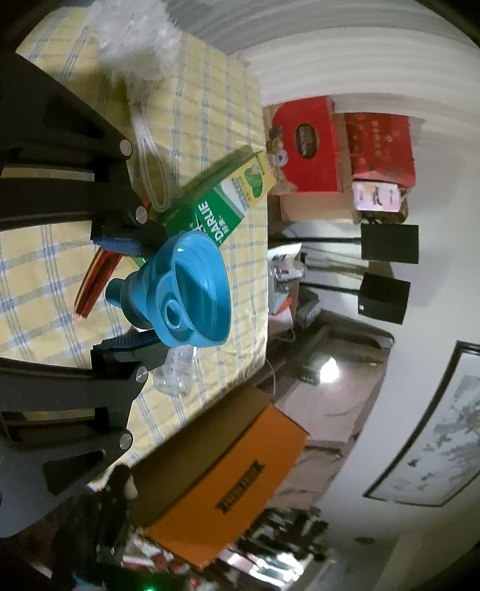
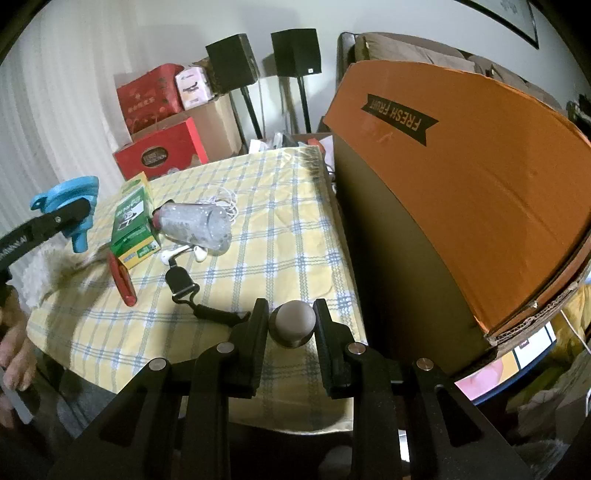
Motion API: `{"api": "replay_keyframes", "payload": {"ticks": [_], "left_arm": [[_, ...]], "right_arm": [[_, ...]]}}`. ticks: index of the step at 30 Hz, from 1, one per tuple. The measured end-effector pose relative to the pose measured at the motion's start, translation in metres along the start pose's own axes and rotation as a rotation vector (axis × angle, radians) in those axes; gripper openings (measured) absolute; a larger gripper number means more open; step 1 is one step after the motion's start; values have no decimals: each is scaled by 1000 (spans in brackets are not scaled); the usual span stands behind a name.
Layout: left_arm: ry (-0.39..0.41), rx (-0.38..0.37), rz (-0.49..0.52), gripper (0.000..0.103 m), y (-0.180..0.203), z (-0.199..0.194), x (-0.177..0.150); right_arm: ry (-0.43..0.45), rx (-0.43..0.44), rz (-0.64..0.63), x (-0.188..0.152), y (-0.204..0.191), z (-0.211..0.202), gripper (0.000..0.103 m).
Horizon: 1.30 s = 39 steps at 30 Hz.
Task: Organize objects
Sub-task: 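Close the left gripper on the blue funnel and lift it, then carry the blue funnel up with the left gripper while the right gripper holds the cap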
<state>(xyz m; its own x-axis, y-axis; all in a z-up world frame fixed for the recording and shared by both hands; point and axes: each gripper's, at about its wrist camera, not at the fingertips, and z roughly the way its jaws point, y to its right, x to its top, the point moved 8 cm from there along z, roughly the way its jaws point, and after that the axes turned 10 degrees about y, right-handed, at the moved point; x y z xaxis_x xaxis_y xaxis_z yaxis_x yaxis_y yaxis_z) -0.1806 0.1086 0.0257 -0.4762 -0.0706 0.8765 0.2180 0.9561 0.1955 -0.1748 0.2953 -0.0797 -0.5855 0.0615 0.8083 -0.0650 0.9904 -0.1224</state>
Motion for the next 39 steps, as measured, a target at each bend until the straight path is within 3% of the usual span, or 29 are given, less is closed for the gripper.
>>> {"api": "replay_keyframes", "payload": {"ticks": [9,14,24,33,39], "left_arm": [[13,-110,-92,34,-3,-13,13],[11,-132,-135,34,-8,-16,17],[40,-109,-126,34,-15,-23,30],[28,-105,-146,35,-24,-19,25],[29,-106,-175,35,-34,-20,23]], "right_arm": [[-2,-4,-2,-1,2,2,24],[24,-6,3,3,4,-4,23],[49,62,37,9,-1,-8,20],[60,65,70,11,14,-10,20],[89,13,64,18,48,-23,20]]}}
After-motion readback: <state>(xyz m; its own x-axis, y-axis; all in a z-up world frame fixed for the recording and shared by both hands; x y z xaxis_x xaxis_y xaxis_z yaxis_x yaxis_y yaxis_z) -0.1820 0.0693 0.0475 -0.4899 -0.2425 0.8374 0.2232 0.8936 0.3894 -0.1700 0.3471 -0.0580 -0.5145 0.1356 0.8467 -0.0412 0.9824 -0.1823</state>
